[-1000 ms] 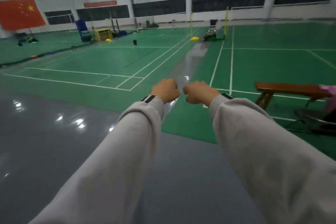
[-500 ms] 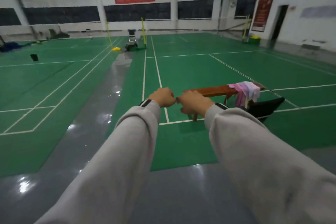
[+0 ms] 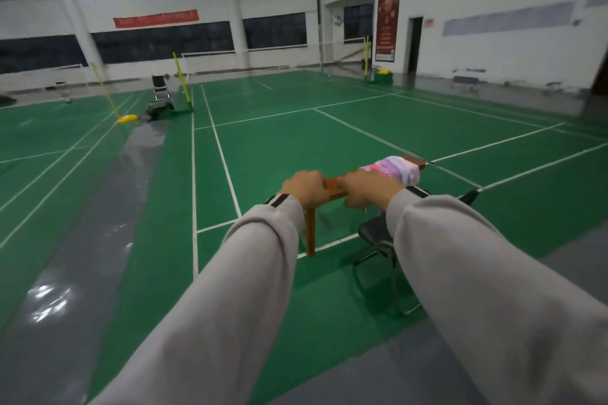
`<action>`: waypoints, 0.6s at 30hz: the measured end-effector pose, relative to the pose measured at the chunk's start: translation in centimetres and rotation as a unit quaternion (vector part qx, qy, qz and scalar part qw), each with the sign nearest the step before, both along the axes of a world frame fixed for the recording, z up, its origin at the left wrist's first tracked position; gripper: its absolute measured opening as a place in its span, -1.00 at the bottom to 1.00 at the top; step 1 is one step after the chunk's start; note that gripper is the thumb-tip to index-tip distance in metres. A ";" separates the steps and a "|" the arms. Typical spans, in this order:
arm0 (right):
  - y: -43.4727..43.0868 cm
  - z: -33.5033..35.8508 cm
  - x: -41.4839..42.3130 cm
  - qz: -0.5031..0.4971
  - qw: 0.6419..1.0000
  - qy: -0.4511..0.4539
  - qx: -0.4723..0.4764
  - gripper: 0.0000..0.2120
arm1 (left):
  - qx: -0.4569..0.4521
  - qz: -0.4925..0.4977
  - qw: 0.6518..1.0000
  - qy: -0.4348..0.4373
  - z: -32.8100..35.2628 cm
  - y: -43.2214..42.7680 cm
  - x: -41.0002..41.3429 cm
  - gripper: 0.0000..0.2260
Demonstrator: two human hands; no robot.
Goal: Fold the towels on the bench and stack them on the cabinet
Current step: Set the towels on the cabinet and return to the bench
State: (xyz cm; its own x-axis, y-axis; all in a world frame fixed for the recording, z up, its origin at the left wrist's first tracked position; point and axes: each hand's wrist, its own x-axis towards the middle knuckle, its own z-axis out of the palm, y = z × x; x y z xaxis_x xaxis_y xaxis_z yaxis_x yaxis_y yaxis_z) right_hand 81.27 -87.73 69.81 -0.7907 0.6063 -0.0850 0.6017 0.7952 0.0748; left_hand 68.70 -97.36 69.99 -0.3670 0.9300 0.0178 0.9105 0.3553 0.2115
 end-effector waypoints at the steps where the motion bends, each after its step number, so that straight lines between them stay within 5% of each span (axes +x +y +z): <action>1: 2.7 0.4 -1.3 -0.011 1.000 0.003 0.003 -0.74 | 0.008 -0.002 1.000 0.003 0.4 2.5 -1.3 -0.60; 4: 10.6 0.9 -5.4 -0.029 0.999 0.023 0.022 -0.85 | 0.026 -0.010 1.000 0.007 1.0 10.0 -5.8 -0.68; 12: 28.2 -1.4 -18.1 -0.021 0.998 -0.015 0.050 -0.58 | 0.027 -0.038 0.999 0.005 -0.1 28.1 -18.9 -0.66; 18: 40.4 -1.7 -29.1 0.003 0.994 -0.056 0.094 -0.56 | 0.009 -0.069 0.998 -0.008 -1.1 42.3 -29.9 -0.69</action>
